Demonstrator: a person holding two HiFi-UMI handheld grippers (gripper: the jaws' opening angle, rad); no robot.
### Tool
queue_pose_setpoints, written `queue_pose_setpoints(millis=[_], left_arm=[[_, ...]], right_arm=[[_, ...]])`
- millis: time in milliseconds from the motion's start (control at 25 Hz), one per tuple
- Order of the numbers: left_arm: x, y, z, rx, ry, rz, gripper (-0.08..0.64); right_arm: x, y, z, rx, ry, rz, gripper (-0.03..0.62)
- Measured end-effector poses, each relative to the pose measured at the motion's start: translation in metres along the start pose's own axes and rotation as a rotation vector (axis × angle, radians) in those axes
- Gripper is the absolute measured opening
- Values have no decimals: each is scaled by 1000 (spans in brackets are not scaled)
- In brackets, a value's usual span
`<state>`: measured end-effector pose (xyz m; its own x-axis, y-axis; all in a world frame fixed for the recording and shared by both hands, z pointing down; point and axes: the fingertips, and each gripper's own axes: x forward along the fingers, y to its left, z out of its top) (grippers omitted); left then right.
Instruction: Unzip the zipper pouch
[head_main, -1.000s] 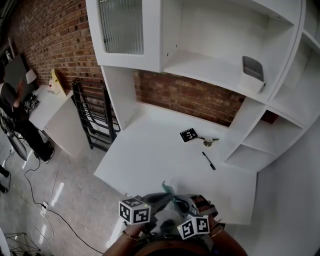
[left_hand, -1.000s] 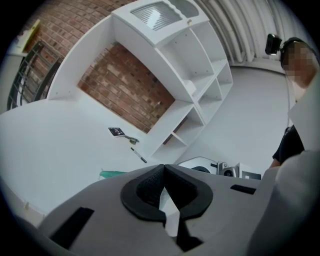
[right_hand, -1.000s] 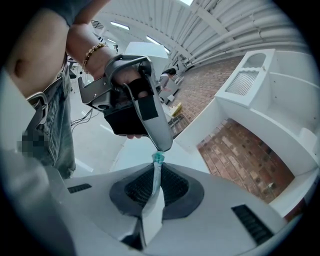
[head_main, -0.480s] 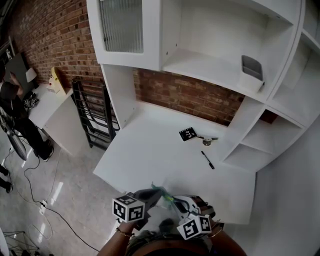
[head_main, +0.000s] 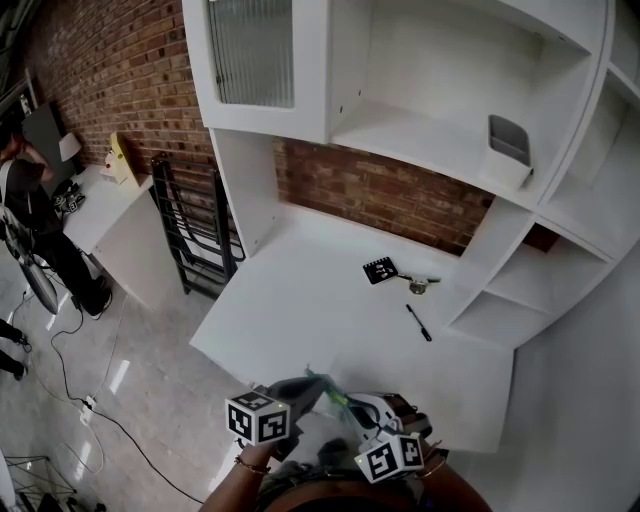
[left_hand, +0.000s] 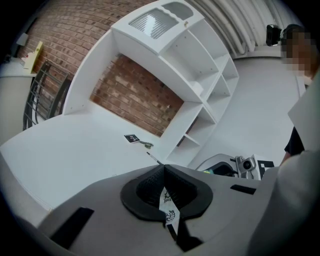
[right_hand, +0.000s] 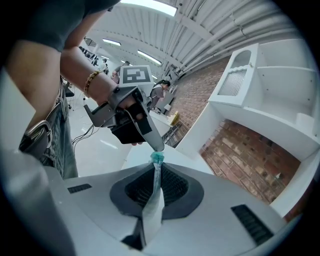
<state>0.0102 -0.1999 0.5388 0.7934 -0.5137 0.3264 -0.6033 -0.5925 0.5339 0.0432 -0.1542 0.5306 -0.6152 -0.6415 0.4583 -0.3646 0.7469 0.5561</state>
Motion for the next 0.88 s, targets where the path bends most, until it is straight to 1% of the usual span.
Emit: queue_pose_setpoints(millis=[120,240,440,640,880], left_arm=[[-2,5,2,-3,-11,17,0],[-1,7,4,15,-5,27,0],[-4,13,8,5,-31,37,0],[-8,13,8,8,-34,37,0],[-12,18,12,20,-43,49,0]], right_arm=[[-2,0,2,12,-9,-5,15],[-4,-2,2,27,-14,-1,15],[-11,-9,4,115,-39,6,15],[-17,-8,6,136,-42,10,15],[-21,-16,2,239,-58,12,15]])
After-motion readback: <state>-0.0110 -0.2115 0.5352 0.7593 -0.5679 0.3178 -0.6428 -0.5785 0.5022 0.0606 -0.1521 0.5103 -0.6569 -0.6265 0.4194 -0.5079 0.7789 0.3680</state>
